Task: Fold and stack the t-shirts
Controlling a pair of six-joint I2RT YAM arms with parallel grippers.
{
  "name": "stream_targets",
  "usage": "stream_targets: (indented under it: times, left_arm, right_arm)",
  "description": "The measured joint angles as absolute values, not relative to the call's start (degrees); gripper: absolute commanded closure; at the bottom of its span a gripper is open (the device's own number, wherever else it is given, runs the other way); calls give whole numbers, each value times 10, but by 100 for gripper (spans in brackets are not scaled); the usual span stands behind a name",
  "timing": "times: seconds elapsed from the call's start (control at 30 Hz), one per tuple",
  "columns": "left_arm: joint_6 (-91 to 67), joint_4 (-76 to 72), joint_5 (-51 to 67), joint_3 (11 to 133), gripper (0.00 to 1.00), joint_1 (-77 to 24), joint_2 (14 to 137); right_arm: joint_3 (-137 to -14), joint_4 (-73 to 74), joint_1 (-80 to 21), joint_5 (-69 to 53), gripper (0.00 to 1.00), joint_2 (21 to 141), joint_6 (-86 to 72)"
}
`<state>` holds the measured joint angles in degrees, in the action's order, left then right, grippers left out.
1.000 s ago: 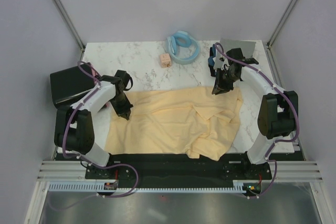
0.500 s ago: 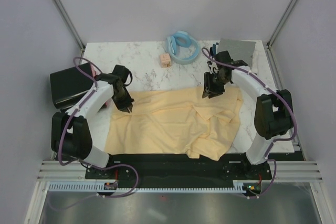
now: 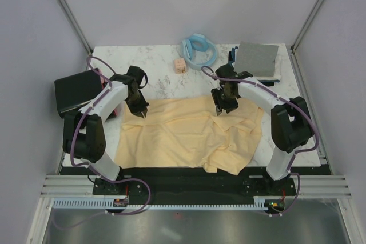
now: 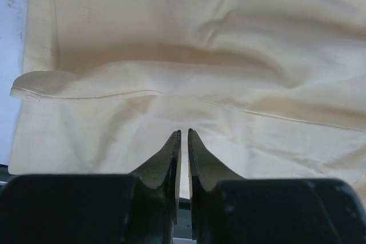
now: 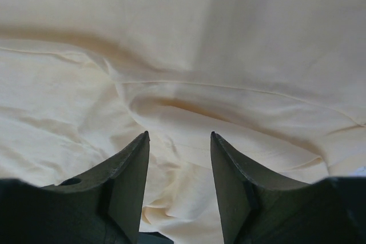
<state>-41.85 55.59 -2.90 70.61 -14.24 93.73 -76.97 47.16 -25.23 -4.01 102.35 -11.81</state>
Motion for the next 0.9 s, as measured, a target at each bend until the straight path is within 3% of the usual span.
stream_targets:
  times: [0.37,0.9]
  left_arm:
    - [-408,556,-29,703,84,-142,937]
    - [-397,556,-29,697,84,-142,937]
  right_arm:
    - [-805,474,-314,1,45,1095,-107]
    - [-823,474,-315,19,48,1134,-100]
